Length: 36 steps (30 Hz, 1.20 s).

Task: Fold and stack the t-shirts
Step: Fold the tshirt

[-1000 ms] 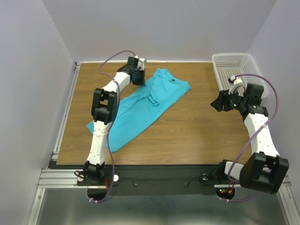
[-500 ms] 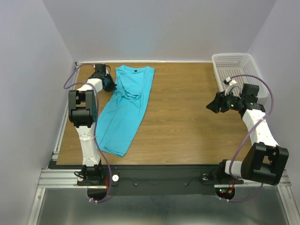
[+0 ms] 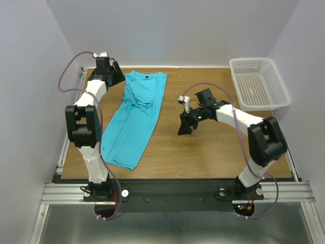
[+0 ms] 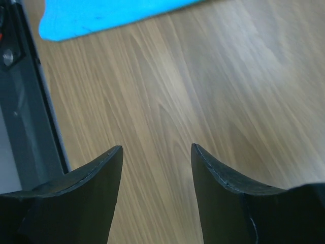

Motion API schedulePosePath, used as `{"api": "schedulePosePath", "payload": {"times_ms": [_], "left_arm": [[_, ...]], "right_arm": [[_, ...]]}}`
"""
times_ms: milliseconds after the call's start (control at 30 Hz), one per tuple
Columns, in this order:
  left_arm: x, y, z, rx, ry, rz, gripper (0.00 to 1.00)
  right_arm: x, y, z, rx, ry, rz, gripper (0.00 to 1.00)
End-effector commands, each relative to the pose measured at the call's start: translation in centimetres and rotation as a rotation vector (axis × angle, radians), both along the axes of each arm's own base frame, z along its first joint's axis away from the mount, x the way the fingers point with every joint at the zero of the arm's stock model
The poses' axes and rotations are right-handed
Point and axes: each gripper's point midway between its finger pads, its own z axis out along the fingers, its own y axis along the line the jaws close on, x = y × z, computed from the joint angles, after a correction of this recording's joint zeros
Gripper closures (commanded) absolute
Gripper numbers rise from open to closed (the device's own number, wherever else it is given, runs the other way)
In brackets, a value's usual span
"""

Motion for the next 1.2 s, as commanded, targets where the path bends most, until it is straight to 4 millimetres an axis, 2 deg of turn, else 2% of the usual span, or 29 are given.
{"api": "schedulePosePath", "payload": {"times_ms": [0, 33, 67, 100, 167, 200, 267, 300, 333, 400, 500, 567, 600, 633, 667, 700, 767, 800, 833, 867, 900, 1000, 1067, 1100, 1133, 1167], "left_arm": [[-3.5, 4.2, 10.7, 0.131, -0.218, 0.147, 0.22], [-5.0, 4.7, 13.3, 0.13, -0.269, 0.176, 0.21], [-7.0, 4.9, 13.8, 0.13, -0.278, 0.193, 0.2], [-8.2, 6.2, 13.9, 0.13, -0.277, 0.224, 0.2], [-10.2, 7.0, 14.3, 0.122, -0.297, 0.248, 0.2], [-12.3, 7.2, 14.3, 0.115, -0.307, 0.257, 0.2], [-14.2, 7.7, 14.3, 0.106, -0.323, 0.273, 0.19], [-15.1, 8.0, 14.5, 0.101, -0.336, 0.282, 0.19], [-16.6, 7.9, 14.8, 0.093, -0.354, 0.286, 0.18], [-18.0, 8.0, 15.0, 0.087, -0.368, 0.291, 0.17], [-20.3, 7.3, 15.6, 0.06, -0.395, 0.276, 0.17], [-21.0, 7.1, 15.5, 0.055, -0.391, 0.268, 0.17], [-21.4, 7.1, 15.6, 0.056, -0.392, 0.267, 0.17], [-21.8, 7.1, 15.8, 0.062, -0.398, 0.268, 0.17], [-22.0, 7.2, 15.7, 0.066, -0.392, 0.269, 0.17], [-22.3, 7.1, 16.0, 0.069, -0.402, 0.264, 0.17], [-22.5, 7.3, 16.1, 0.089, -0.404, 0.261, 0.17], [-22.5, 7.4, 16.6, 0.097, -0.409, 0.266, 0.17], [-22.6, 7.5, 16.8, 0.105, -0.412, 0.263, 0.17], [-22.6, 7.5, 16.8, 0.112, -0.41, 0.261, 0.17], [-22.7, 7.7, 17.1, 0.116, -0.415, 0.266, 0.17], [-22.9, 7.5, 17.2, 0.111, -0.425, 0.262, 0.17], [-23.0, 7.4, 17.1, 0.106, -0.425, 0.258, 0.17], [-23.0, 7.3, 16.9, 0.099, -0.426, 0.254, 0.17], [-23.1, 7.2, 16.8, 0.096, -0.425, 0.251, 0.17], [-23.1, 7.1, 16.8, 0.095, -0.425, 0.248, 0.17]], "right_arm": [[0.6, 6.2, 0.1, 0.069, 0.151, -0.036, 0.36], [0.9, 8.1, 0.1, 0.088, 0.106, -0.041, 0.35], [0.7, 8.8, -0.6, 0.088, 0.2, -0.127, 0.32], [0.1, 10.1, -0.8, 0.09, 0.216, -0.147, 0.3], [0.6, 11.9, -0.5, 0.132, 0.232, -0.231, 0.29], [-0.4, 13.2, -0.9, 0.112, 0.235, -0.254, 0.22], [-0.8, 14.4, -1.9, 0.081, 0.244, -0.303, 0.22], [-1.3, 15.0, -2.1, 0.078, 0.323, -0.364, 0.22], [-2.2, 15.6, -3.5, 0.051, 0.379, -0.39, 0.22], [-3.5, 16.5, -4.3, 0.037, 0.475, -0.433, 0.22], [-5.9, 17.5, -7.0, -0.029, 0.561, -0.468, 0.22], [-7.0, 18.2, -7.5, -0.044, 0.589, -0.436, 0.26], [-7.3, 18.7, -7.4, -0.043, 0.552, -0.389, 0.33], [-8.4, 19.3, -7.1, -0.057, 0.488, -0.321, 0.38], [-8.5, 19.6, -6.4, -0.048, 0.337, -0.184, 0.42], [-8.8, 20.4, -4.8, -0.017, 0.234, -0.075, 0.44], [-11.0, 19.2, -4.0, -0.044, 0.138, 0.126, 0.44], [-11.1, 18.6, -2.4, -0.017, -0.018, 0.261, 0.41], [-11.5, 18.1, -1.8, -0.008, -0.07, 0.328, 0.36], [-12.5, 17.0, -1.9, -0.014, -0.149, 0.477, 0.33], [-12.9, 16.5, -1.9, -0.019, -0.174, 0.53, 0.31], [-13.3, 15.9, -3.5, -0.033, -0.319, 0.693, 0.24], [-14.4, 15.9, -5.4, -0.062, -0.431, 0.817, 0.19], [-14.2, 16.3, -6.0, -0.062, -0.533, 0.901, 0.0], [-14.7, 16.7, -7.4, -0.08, -0.556, 0.954, 0.0], [-14.1, 17.4, -7.9, -0.103, -0.617, 0.97, 0.0]]}}
